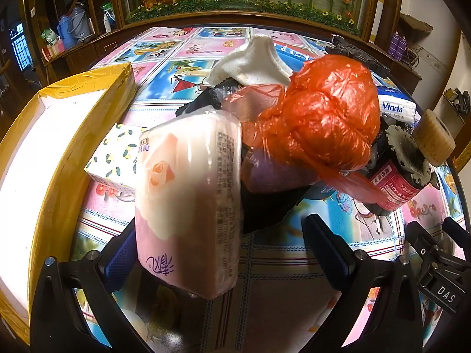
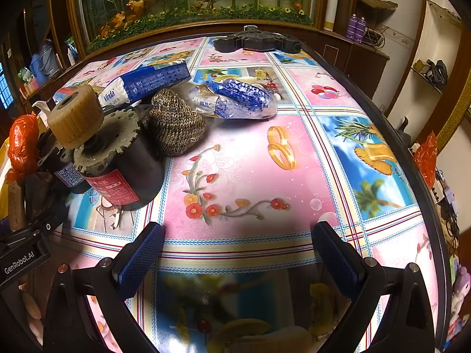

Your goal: Organize soft objects

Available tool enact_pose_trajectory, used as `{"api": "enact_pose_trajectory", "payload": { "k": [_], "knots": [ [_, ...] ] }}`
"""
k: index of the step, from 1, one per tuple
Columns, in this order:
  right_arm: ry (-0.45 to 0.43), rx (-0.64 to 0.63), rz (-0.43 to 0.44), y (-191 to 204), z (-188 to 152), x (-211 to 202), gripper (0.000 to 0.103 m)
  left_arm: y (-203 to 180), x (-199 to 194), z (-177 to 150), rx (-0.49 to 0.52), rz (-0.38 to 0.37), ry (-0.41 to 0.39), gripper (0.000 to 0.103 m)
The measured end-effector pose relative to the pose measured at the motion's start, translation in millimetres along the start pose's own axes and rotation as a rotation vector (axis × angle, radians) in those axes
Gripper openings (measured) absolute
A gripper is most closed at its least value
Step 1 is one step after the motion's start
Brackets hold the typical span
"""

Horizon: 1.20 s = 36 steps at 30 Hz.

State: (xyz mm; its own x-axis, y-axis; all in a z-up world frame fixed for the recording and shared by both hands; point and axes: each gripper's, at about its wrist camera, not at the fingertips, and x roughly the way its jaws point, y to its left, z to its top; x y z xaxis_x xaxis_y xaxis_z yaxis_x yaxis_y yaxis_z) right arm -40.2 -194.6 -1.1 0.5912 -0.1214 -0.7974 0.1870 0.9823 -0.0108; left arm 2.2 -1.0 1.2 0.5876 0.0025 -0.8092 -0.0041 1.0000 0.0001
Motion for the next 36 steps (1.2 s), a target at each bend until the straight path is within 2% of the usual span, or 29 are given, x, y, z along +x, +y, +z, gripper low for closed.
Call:
{"api": "enact_pose_trajectory", "payload": {
  "k": [14,20,31,36],
  "knots": [
    [0.000,0.000,0.000,0,0,0,0.102,1,0,-3,-0.006,0.000,0.004,0.103],
    [0.000,0.000,0.000,0,0,0,0.102,2,-13,-18,0.090,-0.066,0.041,0.103],
    [0.000,0.003,0.000,-2,1,0,0.102,10,-12,-17,0.091,-0.065,0.057,0.103],
    [0.004,-0.021,0.026,-1,-3,-1,0.102,11,-12,-17,0.091,-0.069,0.056,0.103]
  ]
}}
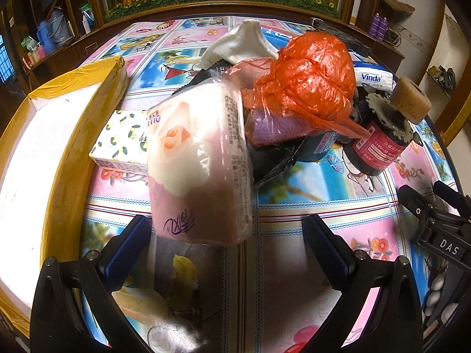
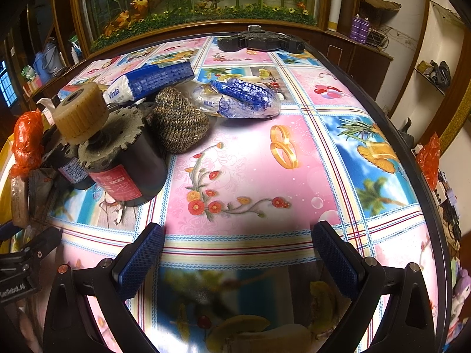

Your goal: Organize soft objects

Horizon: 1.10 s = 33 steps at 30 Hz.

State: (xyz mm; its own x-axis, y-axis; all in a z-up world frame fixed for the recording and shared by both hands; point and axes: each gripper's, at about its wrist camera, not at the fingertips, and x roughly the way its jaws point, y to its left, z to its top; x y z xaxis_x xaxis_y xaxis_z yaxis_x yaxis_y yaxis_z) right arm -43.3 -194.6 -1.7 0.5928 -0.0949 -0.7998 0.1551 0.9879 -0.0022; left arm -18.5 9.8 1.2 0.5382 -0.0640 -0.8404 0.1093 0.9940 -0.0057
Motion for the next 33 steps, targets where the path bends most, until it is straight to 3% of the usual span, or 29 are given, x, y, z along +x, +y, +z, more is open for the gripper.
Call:
{"api": "enact_pose_trajectory", "payload": {
  "k": [25,27,29,31,33],
  "knots": [
    [0.056,0.001,-0.013,6,-2,-7,0.102,1,2,3,0.007,0.006,-0.015,0.103],
    [0.055,-0.005,-0.013,7,-3,-7,0.102,2,0,2,0.031,-0.026,-0.001,0.103],
    [0.055,-0.004,-0.013,8,-3,-7,0.102,11,-9,-2,-0.011,-0.086,-0.004,0.100],
    [0.052,-0.001,-0.020,8,-5,-9,0.102,27,-25,-7,-0.088,-0.159,-0.037,0.099],
    [0.048,0.000,-0.036,8,-6,-11,0.102,37,-49,-13,-0.090,-0.161,-0.110,0.099]
  ]
}}
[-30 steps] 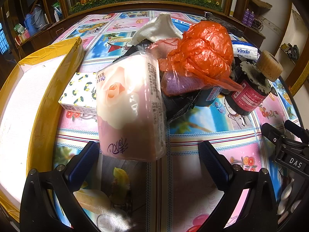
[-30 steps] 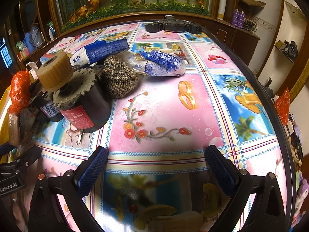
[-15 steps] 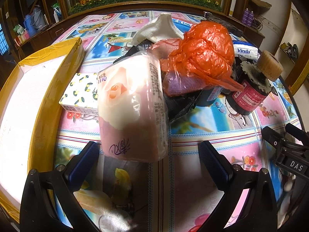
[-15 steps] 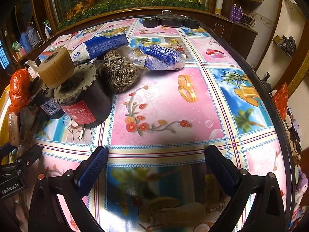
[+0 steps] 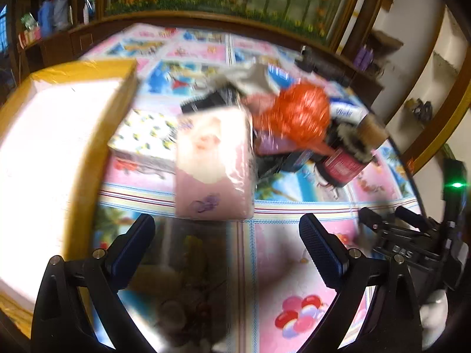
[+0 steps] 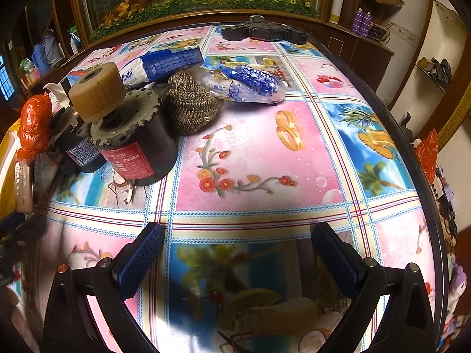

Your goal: Organize soft objects

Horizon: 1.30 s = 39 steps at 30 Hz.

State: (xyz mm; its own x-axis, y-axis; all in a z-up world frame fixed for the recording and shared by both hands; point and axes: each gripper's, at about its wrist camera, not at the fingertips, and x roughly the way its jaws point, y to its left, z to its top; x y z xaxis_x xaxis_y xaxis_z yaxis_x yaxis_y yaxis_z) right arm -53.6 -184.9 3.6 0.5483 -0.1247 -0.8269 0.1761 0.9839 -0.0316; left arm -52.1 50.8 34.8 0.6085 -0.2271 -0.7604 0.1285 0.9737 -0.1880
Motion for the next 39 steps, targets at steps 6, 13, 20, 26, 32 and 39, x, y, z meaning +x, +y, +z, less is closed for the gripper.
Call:
{"api": "enact_pose_trajectory", "payload": {
  "k": [6,13,20,26,32,39],
  "knots": [
    [-0.165,-0.015,-0.056,6,-6,-48,0.093,13,-62,-10,0.067,0.095,-0.175,0.099],
    [-0.487,-0.058,0.024,28,-2,-145,0.102,18,-83,-14,0.094,0.099,-0.225,0.099],
    [-0.290,-0.095,0.393,45,-9,-144,0.092,16,-61,-13,0.066,0.006,-0.161,0.099],
    [-0.151,-0.072,0.569,50,6,-115,0.069,13,-58,-11,0.116,-0.014,-0.176,0.099],
    [-0.116,-0.066,0.576,84,43,-87,0.069,22,-39,6,0.147,-0.008,-0.133,0.099],
    [-0.059,-0.050,0.565,116,73,-33,0.069,20,-24,10,0.150,-0.057,-0.070,0.099]
  ]
}}
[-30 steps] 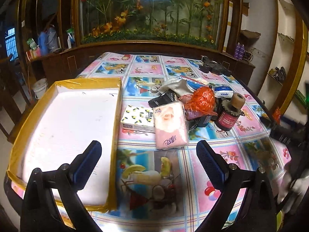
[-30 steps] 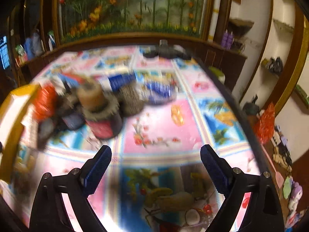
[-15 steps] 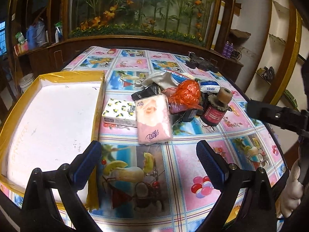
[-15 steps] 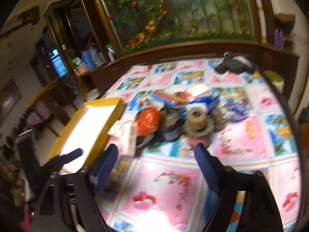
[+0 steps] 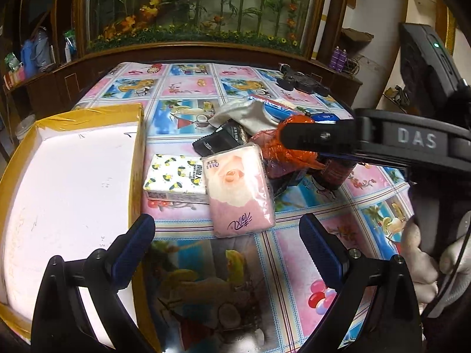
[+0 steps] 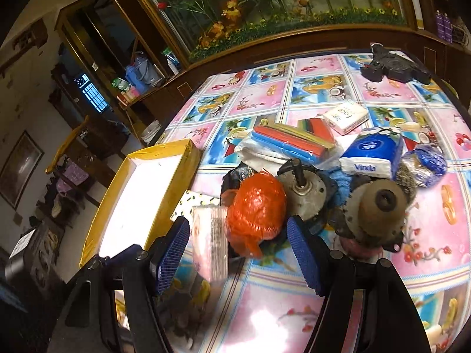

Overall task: Organize soft objects
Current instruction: 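Grasp the orange plastic bag with the right tool, then grasp the pink rose tissue pack with the left tool while the right tool holds the orange bag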

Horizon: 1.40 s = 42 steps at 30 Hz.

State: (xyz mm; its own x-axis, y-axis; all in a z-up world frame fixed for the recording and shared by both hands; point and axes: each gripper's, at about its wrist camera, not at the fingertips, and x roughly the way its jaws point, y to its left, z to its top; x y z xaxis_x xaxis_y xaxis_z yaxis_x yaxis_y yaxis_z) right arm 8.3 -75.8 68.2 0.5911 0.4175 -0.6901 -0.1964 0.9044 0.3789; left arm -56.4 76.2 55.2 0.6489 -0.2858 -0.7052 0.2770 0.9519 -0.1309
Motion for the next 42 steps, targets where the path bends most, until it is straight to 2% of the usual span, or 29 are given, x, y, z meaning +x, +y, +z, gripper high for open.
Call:
{"api": "enact_pose_trajectory", "payload": {
  "k": [5,6,9,11,21,31,42],
  "knots": [
    [0.006,0.002,-0.008,-1,7,18,0.066,-2,13,4,-0.001,0.008,0.036,0.099],
    [0.010,0.000,-0.009,-1,7,21,0.059,-3,16,4,-0.001,0.017,0.047,0.099],
    [0.011,-0.006,-0.015,-2,8,25,0.047,-4,21,2,-0.005,0.038,0.070,0.099],
    [0.011,0.005,0.016,-5,8,25,0.038,-5,22,1,0.000,0.057,0.071,0.099],
    [-0.011,0.007,0.044,-9,-4,3,0.037,-13,17,-3,0.041,0.123,0.058,0.099],
    [-0.101,0.015,0.043,-24,-39,-57,0.037,-26,13,-5,0.080,0.161,0.034,0.099],
    [-0.079,0.073,0.063,-54,-64,-70,0.037,-45,24,-6,0.106,0.188,0.058,0.099]
  ]
}}
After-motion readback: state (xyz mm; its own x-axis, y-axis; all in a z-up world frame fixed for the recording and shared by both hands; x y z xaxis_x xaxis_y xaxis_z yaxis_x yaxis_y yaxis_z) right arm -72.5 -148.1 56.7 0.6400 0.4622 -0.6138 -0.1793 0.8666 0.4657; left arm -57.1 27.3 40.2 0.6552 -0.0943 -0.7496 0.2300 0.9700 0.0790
